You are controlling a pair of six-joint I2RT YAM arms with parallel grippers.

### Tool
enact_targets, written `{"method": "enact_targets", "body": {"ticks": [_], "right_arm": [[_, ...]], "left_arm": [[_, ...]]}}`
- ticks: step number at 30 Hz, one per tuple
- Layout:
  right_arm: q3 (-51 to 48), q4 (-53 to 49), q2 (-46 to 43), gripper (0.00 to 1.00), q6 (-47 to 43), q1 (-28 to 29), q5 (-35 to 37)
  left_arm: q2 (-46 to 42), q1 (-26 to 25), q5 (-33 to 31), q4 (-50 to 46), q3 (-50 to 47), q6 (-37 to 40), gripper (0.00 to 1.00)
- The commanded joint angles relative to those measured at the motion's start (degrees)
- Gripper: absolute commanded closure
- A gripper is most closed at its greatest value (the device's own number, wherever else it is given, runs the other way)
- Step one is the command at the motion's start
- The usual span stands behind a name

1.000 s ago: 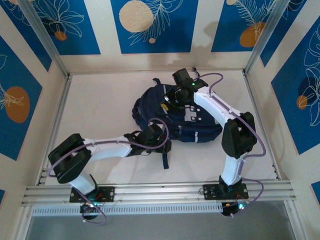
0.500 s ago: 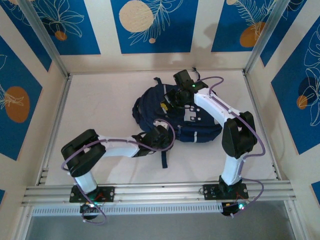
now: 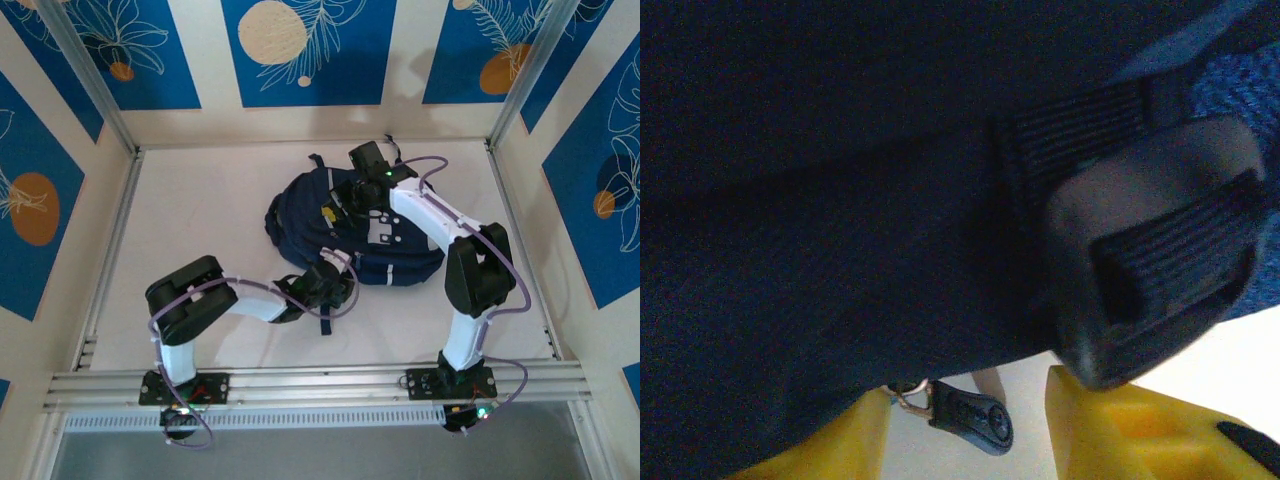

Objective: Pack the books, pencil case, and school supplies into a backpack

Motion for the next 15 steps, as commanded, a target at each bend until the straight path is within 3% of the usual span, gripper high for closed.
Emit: {"method": "enact_targets", "body": {"ticks": [1,8,15], "right_arm": [[-1.43,1.87,-3.73,1.00,1.98,-0.49,-2.00],[-4.59,2.21,-5.93,1.00,0.84,-1.20,-1.78],[-6.04,0.21,-6.79,1.00,-2.43,-2.62,0.66]], "left_arm": [[1.67,-0.52,-5.90,5.21,-0.64,3.92,0.62],[2.23,-0.44,-7.19,1.93,0.74,3.61,0.99],[-2.72,-0.14,-5.99,-0.54,-2.39,1.49,1.00]]}}
